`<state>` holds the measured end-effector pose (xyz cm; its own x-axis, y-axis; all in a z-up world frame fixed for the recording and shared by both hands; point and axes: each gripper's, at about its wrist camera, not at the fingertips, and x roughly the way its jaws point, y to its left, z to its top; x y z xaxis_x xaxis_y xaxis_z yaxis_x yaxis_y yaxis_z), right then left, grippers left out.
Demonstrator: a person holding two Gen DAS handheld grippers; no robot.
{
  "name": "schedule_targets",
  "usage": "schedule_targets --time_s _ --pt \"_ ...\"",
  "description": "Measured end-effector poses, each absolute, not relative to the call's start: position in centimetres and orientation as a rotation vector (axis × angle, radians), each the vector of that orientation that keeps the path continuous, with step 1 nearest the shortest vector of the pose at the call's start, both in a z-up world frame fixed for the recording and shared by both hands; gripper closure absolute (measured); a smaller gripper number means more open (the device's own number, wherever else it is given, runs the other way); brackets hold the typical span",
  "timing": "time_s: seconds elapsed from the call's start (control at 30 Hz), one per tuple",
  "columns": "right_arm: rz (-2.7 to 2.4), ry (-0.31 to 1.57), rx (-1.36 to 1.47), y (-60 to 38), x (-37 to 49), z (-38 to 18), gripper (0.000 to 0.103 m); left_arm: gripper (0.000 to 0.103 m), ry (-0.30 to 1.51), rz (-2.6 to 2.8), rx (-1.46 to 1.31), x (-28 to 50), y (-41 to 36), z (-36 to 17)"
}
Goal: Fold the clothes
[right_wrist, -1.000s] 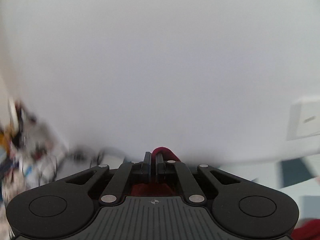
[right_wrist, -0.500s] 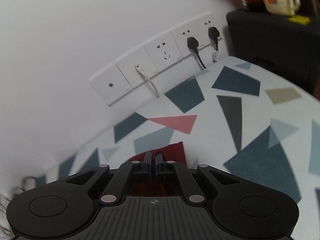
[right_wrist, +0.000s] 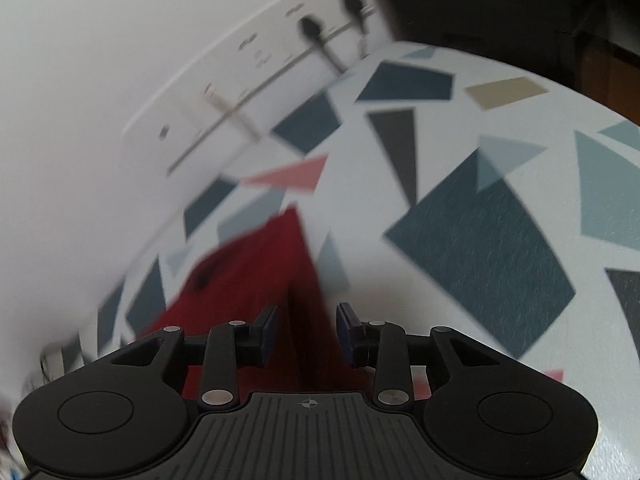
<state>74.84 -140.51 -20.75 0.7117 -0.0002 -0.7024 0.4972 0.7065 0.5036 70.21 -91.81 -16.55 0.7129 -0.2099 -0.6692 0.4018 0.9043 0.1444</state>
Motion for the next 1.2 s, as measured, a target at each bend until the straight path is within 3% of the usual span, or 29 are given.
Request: schedule_targets --time_s 0.13,0.17,0.2,0.23,0.27,0.3,0.53,0.77,0.83,0.87,0.9,0.97,1.2 --pt "-0.245 0.739 0.645 -137.7 75.1 -20.1 0.06 0.034 0.701 -0.387 0.301 70.2 -92.4 -16.9" --pt "-0.225 0.755 0.62 -137.0 75.5 -20.2 0.061 0.05 0.704 -0.402 0.305 70.1 -92.5 -17.0" --pt "-0.207 0.779 0.586 -136.4 75.9 -20.3 0.061 0.08 0.707 -0.418 0.309 70.1 -92.6 -17.2" --pt "-0.193 0.811 0.545 -135.9 76.5 -20.4 0.071 0.092 0.715 -0.431 0.319 70.1 -92.8 -17.3" --pt "-0.184 0.839 0.506 -135.5 77.1 -20.3 0.102 0.094 0.723 -0.437 0.338 70.0 -93.1 -17.4" --pt "-0.181 0.863 0.467 -135.4 77.6 -20.1 0.098 0.095 0.715 -0.435 0.346 69.9 -93.2 -17.3" --pt "-0.141 0.694 0.389 -135.9 78.5 -14.1 0.1 0.095 0.724 -0.449 0.313 69.9 -92.7 -17.4" --pt "-0.211 0.975 0.444 -136.7 77.3 -19.6 0.099 0.093 0.741 -0.463 0.301 69.8 -92.2 -17.9" --pt "-0.227 1.018 0.47 -137.0 76.6 -20.6 0.091 0.091 0.758 -0.47 0.301 69.8 -92.1 -17.7" --pt "-0.238 1.022 0.479 -137.2 76.3 -20.6 0.083 0.082 0.782 -0.473 0.296 70.0 -92.0 -17.5" --pt "-0.245 1.017 0.484 -137.3 76.2 -20.2 0.079 0.057 0.806 -0.475 0.292 70.2 -92.0 -17.3" --pt "-0.251 0.999 0.486 -137.7 76.2 -19.2 0.072 0.026 0.84 -0.514 0.26 70.3 -91.4 -16.5" --pt "-0.221 0.904 0.532 -139.5 78.6 -18.2 0.067 0.027 0.874 -0.652 -0.125 72.3 -87.3 -12.8"
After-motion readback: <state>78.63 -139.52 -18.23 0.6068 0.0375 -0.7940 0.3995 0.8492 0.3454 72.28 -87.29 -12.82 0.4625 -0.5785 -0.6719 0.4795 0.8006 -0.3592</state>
